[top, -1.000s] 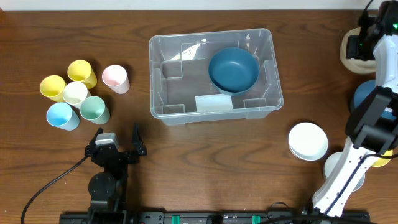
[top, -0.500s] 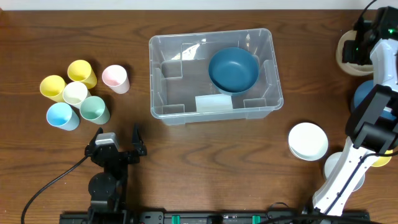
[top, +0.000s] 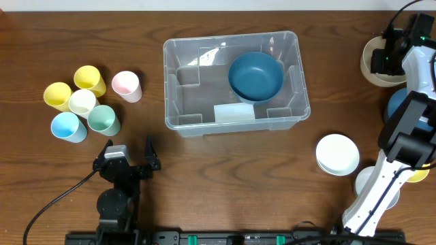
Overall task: Pack container
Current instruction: 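Grasp the cream bowl rim with the right gripper and lift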
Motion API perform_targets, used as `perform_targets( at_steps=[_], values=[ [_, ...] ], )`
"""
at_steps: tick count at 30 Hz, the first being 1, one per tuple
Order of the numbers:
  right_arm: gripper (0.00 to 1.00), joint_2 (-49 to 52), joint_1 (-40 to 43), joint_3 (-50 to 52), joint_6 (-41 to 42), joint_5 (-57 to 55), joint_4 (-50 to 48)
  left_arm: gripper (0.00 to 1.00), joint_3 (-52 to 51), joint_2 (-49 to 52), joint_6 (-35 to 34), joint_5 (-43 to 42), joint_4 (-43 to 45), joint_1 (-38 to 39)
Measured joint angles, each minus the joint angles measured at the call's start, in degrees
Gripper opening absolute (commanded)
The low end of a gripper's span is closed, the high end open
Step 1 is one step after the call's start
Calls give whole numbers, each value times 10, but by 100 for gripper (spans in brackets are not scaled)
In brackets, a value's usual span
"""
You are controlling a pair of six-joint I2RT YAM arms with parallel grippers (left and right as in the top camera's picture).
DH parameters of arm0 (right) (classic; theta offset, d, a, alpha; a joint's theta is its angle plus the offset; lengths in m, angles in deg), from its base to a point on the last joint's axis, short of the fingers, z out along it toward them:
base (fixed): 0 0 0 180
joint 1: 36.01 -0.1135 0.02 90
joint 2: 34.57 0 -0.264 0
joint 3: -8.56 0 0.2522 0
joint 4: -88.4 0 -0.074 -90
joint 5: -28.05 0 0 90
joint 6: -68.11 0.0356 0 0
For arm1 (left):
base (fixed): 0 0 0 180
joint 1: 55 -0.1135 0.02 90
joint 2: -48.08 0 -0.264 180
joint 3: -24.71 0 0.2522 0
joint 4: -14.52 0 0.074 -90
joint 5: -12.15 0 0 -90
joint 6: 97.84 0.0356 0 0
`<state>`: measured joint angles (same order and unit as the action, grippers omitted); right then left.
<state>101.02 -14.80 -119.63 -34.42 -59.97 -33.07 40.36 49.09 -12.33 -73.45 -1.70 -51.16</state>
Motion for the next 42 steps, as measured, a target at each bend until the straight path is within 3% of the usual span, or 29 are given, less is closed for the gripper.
perform_targets(
  at_steps=[18,29,35,42],
  values=[
    [44,0,-108,-4,13,9,17,98,0,0,0,0,0,0],
    [46,0,-113,-90,30,10,77,98,0,0,0,0,0,0],
    [50,0,-134,-99,89,10,86,98,0,0,0,0,0,0],
    [44,0,-145,-99,198,8,100,98,0,0,0,0,0,0]
  ],
)
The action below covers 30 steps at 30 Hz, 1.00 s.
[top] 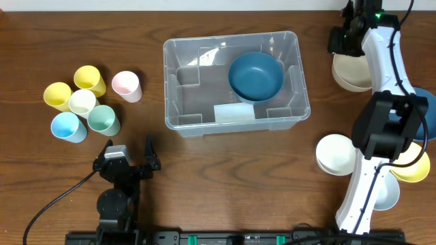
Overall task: Pack container
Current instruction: 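Grasp the cream bowl rim with the right gripper and lift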
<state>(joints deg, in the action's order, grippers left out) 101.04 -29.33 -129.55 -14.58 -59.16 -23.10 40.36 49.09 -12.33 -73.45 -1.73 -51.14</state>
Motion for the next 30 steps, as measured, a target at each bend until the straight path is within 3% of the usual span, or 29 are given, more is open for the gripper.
perform_targets(
  at_steps=[6,14,21,25,30],
  values=[
    [41,0,1,5,71,-13,7,98,0,0,0,0,0,0],
    [36,0,1,44,102,-17,-15,98,0,0,0,0,0,0],
    [22,0,1,101,115,-17,-56,98,0,0,0,0,0,0],
    [1,0,1,115,115,-24,-69,98,0,0,0,0,0,0],
    [1,-6,1,107,112,-55,-70,98,0,0,0,0,0,0]
  ],
)
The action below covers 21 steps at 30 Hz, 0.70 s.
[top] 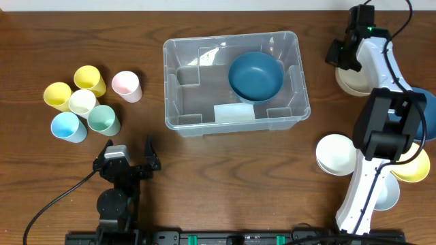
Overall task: Pack container
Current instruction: 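Grasp the cream bowl rim with the right gripper and lift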
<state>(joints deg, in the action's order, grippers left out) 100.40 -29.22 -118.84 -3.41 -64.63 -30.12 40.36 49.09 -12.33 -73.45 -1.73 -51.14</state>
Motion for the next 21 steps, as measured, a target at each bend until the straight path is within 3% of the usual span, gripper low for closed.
perform_targets(
  at_steps=[11,16,21],
  values=[
    [1,-33,-2,-20,-17,10,72,98,0,0,0,0,0,0],
    [1,-140,-27,-22,-41,12,104,98,0,0,0,0,0,0],
    [1,-263,-102,-43,-54,12,127,98,0,0,0,0,0,0]
  ],
)
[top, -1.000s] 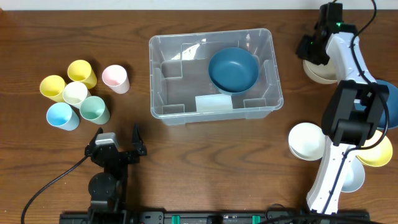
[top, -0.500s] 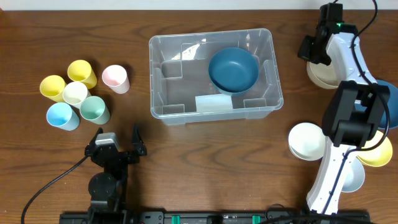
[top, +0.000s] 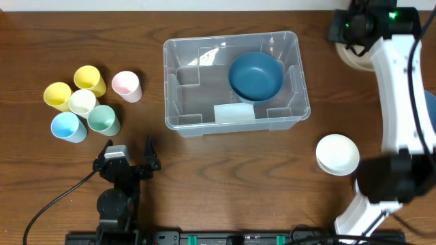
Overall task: Pack container
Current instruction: 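Grasp the cream bowl rim with the right gripper and lift, then place the cream bowl into the bin on top of the blue bowl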
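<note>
A clear plastic container (top: 178, 102) stands in the middle of the table, and a dark blue bowl (top: 255, 75) sits in its right half. My right gripper (top: 340, 33) is at the far right, beyond the container's right corner. It appears shut on the rim of a cream bowl (top: 355, 57), which the arm partly hides. A white bowl (top: 337, 154) rests on the table at the front right. My left gripper (top: 127, 151) stands open near the front edge, with nothing between its fingers.
Several cups stand in a cluster at the left: two yellow (top: 88, 78), one white (top: 82, 101), one green (top: 103, 118), one light blue (top: 68, 126) and one pink (top: 127, 86). A blue bowl (top: 430, 112) shows at the right edge behind the right arm.
The right gripper and the cream bowl have shifted toward the far edge of the table, and the arm now looks larger and higher in view. The left arm has not moved.
The cream bowl first lay at the far right edge with my right gripper over it. Later it was further left, nearer the container, with the gripper on its rim. It stayed there, and now it is closer to the far edge. The container's contents are unchanged.
</note>
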Motion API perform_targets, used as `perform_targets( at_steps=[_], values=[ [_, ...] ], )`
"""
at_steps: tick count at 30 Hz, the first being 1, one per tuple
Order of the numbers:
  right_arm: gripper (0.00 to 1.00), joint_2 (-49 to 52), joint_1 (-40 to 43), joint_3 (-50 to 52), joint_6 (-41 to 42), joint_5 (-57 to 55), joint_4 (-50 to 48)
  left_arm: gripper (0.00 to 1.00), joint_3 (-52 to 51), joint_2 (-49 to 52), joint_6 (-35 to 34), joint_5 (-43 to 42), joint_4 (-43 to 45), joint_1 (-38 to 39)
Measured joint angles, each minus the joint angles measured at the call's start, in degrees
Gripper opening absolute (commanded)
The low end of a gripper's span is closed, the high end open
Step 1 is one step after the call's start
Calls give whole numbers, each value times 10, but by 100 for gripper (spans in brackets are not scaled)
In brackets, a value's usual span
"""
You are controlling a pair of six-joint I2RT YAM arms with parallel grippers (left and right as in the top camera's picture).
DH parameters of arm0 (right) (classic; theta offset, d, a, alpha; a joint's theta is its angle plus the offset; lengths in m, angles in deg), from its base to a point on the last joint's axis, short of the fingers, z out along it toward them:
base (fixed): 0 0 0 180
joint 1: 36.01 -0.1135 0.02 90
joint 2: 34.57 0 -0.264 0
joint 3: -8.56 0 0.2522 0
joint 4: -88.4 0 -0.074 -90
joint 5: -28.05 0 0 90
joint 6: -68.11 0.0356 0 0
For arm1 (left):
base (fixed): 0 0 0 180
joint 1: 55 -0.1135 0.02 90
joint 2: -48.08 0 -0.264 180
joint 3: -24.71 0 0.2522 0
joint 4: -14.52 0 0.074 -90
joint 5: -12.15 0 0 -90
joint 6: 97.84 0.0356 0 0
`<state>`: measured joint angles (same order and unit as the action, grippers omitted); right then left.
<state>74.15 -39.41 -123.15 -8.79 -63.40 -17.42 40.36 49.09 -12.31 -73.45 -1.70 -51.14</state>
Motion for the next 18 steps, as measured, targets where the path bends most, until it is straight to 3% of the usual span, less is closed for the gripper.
perform_targets(
  at_steps=[6,18],
  values=[
    [1,-40,-122,-10,-3,5,30,98,0,0,0,0,0,0],
    [1,65,-269,-4,-8,-26,26,98,0,0,0,0,0,0]
  ],
)
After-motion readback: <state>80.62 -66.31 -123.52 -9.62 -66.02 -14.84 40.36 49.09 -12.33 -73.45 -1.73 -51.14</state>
